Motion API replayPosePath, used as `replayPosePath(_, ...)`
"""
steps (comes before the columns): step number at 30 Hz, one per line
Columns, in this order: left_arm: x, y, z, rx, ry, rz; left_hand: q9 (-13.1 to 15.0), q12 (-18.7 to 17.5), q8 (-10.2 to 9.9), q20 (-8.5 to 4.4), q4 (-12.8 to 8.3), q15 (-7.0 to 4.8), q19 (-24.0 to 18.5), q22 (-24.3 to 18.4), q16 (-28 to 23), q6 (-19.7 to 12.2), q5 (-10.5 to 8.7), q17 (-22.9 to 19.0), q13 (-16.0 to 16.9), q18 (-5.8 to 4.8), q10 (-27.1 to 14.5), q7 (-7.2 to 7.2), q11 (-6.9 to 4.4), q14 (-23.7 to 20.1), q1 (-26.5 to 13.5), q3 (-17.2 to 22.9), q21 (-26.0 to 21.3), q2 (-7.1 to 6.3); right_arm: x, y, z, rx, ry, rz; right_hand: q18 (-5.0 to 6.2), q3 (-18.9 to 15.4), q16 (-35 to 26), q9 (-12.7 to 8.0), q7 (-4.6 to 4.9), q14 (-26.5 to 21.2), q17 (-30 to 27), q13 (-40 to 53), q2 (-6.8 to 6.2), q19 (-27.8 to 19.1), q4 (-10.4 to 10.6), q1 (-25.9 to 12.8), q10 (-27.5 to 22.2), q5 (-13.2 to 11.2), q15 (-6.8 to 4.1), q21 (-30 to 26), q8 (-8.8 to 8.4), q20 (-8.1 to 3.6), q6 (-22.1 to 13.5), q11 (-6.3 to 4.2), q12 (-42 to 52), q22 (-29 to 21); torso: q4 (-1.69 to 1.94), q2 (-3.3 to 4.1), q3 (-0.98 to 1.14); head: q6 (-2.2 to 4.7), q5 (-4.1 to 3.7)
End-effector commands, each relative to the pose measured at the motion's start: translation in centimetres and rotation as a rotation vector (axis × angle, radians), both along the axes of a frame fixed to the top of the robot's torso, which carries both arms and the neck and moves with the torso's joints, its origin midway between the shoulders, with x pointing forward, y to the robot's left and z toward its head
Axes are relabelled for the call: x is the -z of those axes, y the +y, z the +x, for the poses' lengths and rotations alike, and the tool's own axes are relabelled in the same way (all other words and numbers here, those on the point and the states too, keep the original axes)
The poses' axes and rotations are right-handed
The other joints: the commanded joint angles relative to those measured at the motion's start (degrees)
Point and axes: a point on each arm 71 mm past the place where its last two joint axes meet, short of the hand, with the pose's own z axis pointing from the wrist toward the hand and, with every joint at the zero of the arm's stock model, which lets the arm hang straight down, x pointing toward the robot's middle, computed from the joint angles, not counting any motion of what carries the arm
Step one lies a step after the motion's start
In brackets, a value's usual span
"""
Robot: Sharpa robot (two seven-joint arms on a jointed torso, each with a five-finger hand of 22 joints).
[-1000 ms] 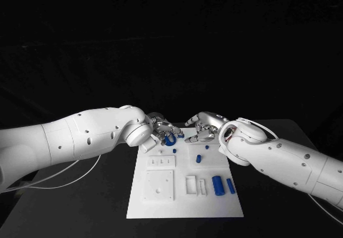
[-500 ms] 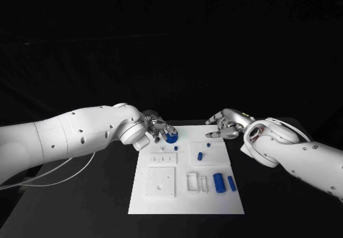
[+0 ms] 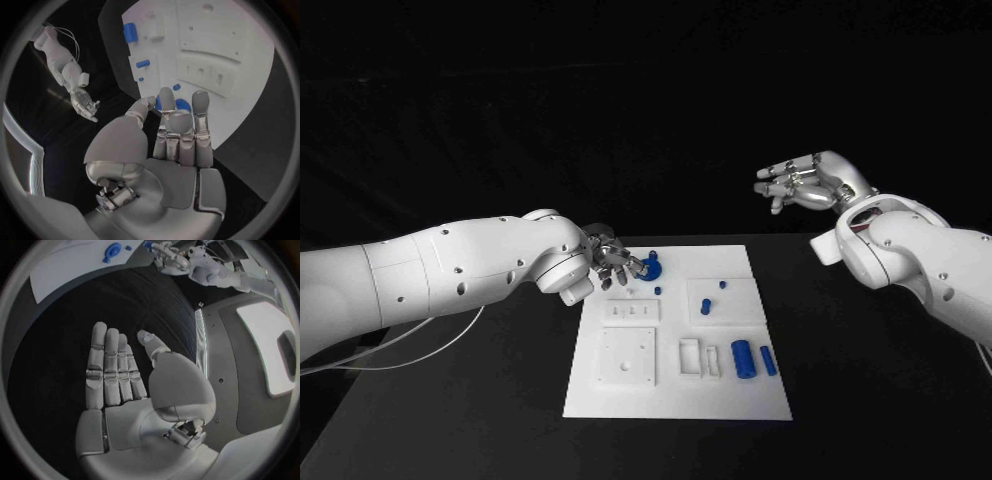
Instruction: Assemble the parts on the task board
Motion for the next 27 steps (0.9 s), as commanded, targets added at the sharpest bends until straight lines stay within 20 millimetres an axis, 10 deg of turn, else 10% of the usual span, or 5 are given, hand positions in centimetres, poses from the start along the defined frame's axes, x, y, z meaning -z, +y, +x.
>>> replayPosePath(1, 0.6, 0.2, -0.1, -0.019, -0.016, 0.039, 9.71, 0.41, 0.43, 0.17, -3.01, -0.09, 0.18, 0.08, 0.21, 5.64, -0.23, 0.08, -0.09, 0.01, 2.64, -3.88, -0.50, -0.11, 0.24, 2.93, -0.35, 0.54, -0.5, -0.7, 0.7, 0.020, 0.027, 0.234, 0.23, 0.60, -5.52, -0.03, 0.31, 0.52, -6.77, -9.79, 0.34, -1.64, -0.66, -0.56, 2.58, -0.34, 1.12, -0.45, 0.13, 1.23, -0.19, 1.01, -7.74, -8.04, 0.23, -0.42, -0.09, -0.65, -0.06)
replayPosePath(11, 2.7, 0.3, -0.4, -0.030, 0.005, 0.075, 10.16, 1.33, 0.45, 0.38, -2.59, -0.02, 1.31, 1.45, 0.82, 6.01, -0.25, -0.14, -0.69, 0.06, 2.68, -4.01, -0.57, -0.17, 0.49, 2.97, -2.31, 0.25, -0.8, -0.4, 1.4, 0.017, 0.045, 0.302, 0.36, 0.56, -11.82, -0.01, 0.84, 2.48, -15.23, -12.06, 0.95, -0.97, -1.17, -0.95, 3.29, -0.32, 2.01, 0.36, 0.19, 2.02, -0.53, 1.96, -13.87, -24.65, 0.19, -0.21, 0.04, -1.14, 0.25)
replayPosePath(27, 4.8, 0.3, -0.8, -0.010, 0.078, 0.124, 10.83, 2.20, 0.40, 0.46, -2.36, 0.11, 2.63, 6.27, 1.44, 6.31, -0.48, -0.49, -1.14, -0.16, 2.68, -4.14, -0.63, -0.25, 0.51, 2.92, -5.92, 0.38, -1.1, 0.2, 1.7, 0.003, 0.045, 0.305, 0.27, 0.28, -12.25, -0.04, 0.89, 2.74, -17.11, -12.12, 1.04, -0.84, -1.98, -0.82, 3.07, -0.33, 2.17, 2.75, 0.13, 2.13, -0.68, 2.00, -14.58, -32.59, 0.23, -0.30, -0.04, -2.20, 0.02)
